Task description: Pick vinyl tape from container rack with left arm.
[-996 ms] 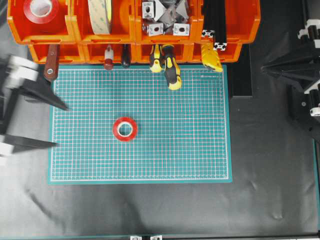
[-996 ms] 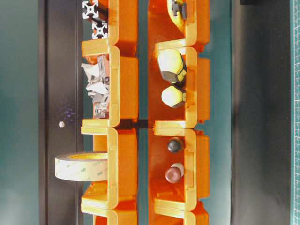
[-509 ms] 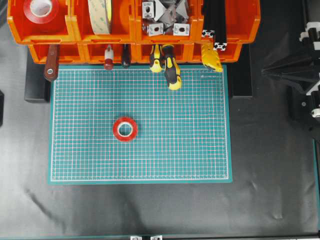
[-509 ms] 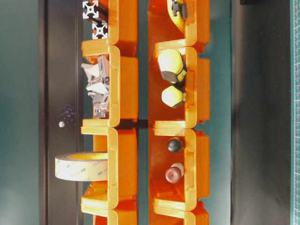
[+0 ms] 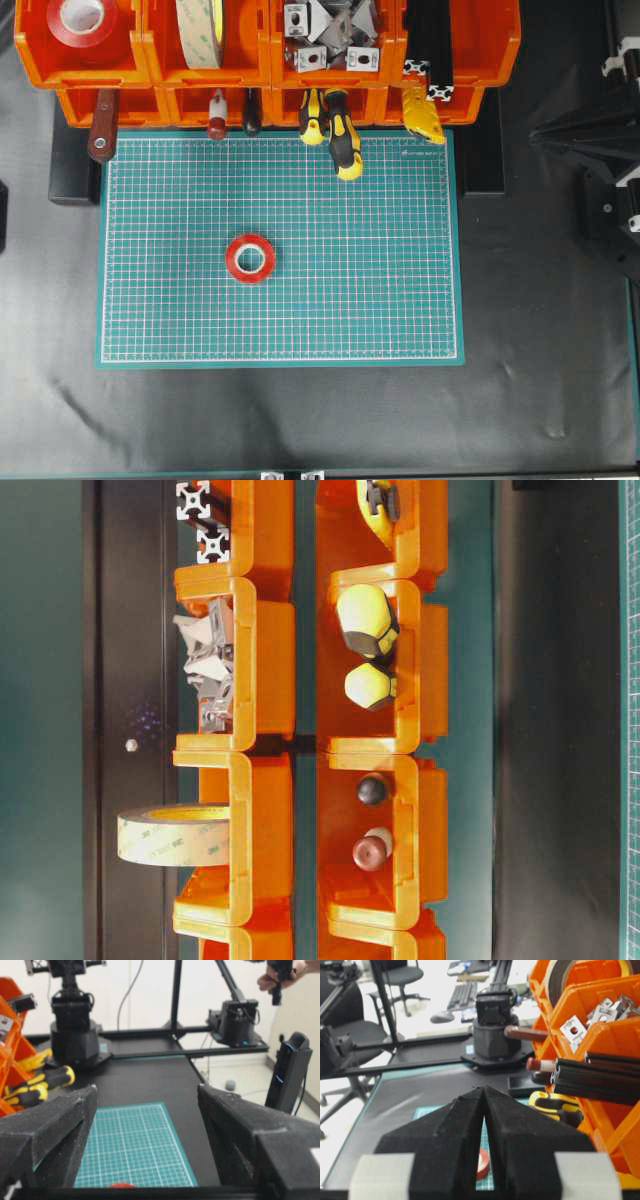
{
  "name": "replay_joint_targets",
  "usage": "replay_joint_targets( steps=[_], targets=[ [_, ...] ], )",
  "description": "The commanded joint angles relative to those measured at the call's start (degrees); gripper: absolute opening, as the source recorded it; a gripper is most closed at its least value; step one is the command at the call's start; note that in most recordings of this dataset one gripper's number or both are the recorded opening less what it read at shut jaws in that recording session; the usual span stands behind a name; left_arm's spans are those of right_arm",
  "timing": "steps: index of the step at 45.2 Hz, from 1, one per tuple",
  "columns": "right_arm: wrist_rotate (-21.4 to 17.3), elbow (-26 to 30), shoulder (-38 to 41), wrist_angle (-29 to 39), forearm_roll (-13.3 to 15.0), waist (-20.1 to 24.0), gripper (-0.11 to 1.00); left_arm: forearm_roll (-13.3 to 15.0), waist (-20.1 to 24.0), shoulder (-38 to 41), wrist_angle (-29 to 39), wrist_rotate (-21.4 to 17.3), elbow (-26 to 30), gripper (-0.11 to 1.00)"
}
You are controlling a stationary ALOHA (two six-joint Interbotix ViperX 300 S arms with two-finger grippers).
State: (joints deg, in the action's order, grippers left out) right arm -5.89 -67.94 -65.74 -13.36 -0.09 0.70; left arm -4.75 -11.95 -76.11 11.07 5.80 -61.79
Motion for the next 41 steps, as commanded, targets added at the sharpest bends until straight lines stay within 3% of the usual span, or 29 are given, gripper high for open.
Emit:
replay_joint_targets(
  steps=[1, 17, 41],
  targets=[
    [0.09, 1.93, 0.53, -1.14, 0.00, 0.18, 0.00, 0.09, 0.09, 1.49, -0.53, 0.00, 0.44, 0.78],
    [0.09, 1.76, 0.97, -1.32, 0.09, 0.44, 0.00, 0.09, 0.09, 1.67, -0.79, 1.58, 0.18, 0.78],
    [0.09, 0.53, 2.46, -6.77, 0.09, 0.79, 0.00, 0.09, 0.09, 1.49, -0.18, 2.72, 0.18, 0.78]
  ],
)
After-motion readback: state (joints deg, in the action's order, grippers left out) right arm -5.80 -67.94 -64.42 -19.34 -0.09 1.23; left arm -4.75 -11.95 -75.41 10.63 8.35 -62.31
